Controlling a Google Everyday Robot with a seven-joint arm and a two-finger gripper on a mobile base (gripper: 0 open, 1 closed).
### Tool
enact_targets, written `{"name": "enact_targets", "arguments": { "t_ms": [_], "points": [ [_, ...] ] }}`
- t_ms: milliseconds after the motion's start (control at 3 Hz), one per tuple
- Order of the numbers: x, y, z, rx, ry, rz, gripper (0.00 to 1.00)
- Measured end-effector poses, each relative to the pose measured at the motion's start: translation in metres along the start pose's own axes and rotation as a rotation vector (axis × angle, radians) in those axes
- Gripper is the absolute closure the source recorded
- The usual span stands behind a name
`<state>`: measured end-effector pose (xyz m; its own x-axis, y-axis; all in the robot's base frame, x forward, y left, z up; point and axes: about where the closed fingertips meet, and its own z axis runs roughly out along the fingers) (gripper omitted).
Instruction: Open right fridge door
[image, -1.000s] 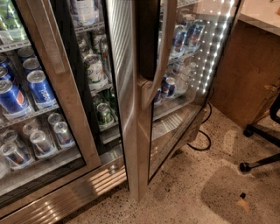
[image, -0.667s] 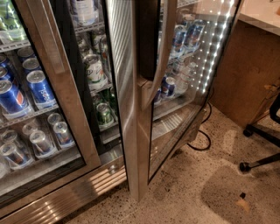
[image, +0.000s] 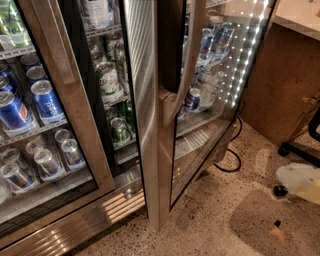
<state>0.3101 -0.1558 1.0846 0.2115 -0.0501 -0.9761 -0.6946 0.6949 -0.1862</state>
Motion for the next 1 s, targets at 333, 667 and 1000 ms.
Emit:
{"name": "enact_targets", "arguments": {
  "t_ms": [333,667,1000],
  "points": [
    [0.002,-0.002,0.001,0.000,-0.003,-0.001,0.00],
    [0.002,-0.012,0.020,0.010,-0.036,-0.044,0.00],
    [-0.009,-0.036,0.059,0.012,-0.118,-0.104,0.00]
  ]
}}
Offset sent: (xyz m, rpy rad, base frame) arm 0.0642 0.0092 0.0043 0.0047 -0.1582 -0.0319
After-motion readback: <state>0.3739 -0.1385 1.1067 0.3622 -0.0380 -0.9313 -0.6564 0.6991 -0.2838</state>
